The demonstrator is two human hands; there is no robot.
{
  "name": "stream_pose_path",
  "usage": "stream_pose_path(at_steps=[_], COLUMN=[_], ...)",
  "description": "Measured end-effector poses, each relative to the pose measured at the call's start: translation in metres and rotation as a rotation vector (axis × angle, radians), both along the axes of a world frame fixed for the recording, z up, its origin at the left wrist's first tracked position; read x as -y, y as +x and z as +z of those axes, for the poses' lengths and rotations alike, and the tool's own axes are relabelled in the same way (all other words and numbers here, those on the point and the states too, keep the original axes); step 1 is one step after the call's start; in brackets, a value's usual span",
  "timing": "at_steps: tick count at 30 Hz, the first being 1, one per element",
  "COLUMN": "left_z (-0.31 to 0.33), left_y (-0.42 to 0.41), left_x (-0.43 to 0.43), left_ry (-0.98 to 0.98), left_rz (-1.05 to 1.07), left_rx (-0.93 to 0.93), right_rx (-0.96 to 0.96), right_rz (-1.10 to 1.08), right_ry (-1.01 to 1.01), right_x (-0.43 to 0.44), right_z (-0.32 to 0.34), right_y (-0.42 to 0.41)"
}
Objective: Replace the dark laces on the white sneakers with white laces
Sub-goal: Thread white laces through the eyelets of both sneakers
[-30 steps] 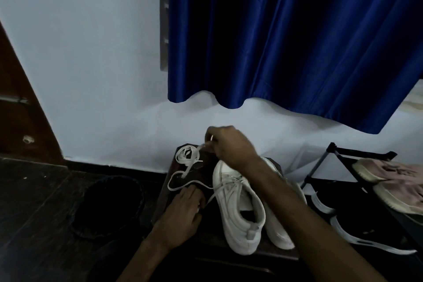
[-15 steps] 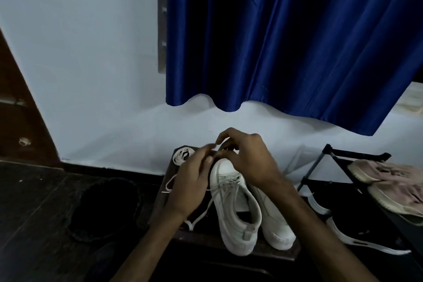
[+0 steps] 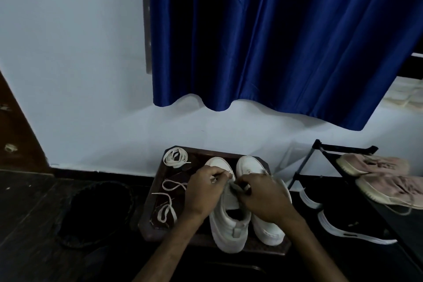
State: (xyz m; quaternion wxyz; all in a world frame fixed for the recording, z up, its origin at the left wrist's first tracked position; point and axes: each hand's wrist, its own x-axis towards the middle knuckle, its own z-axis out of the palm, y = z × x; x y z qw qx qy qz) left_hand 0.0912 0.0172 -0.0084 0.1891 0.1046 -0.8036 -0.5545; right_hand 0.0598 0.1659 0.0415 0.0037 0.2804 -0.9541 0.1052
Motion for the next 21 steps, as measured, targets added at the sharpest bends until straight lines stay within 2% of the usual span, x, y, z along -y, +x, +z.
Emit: stream_pose_path(at_steps=[2,7,11,14,21], left_z=[0.0,0.001,0.002,0.005,0.012], left_y=[0.0,0.002,0.0,-0.002,-0.007], left_x=[-0.008,-0.014,-0.01,-0.009,-0.011], left_ry=[-0.079,-0.254,-0.257,-0.267,-0.555], left_rz=[0.047,0.139,0.108,0.061,0.004], left_rx=[0.009,0.041,0.091,0.102,0.105], right_rx=[-0.005,0.146,0.327,0.381,0.442], right_rz=[-0.047,-0.162,-0.248,-0.288,-0.308], right_ry=[-0.063,-0.158,-0.277,-0.339,-0.419], right_x=[0.0,-0.006,-0.008,-0.009,-0.008], right_z=[-0.005,-0.014,-0.015,-0.015,-0.016], right_y=[-0.001,-0.016,-0.025,-0.026,-0.027])
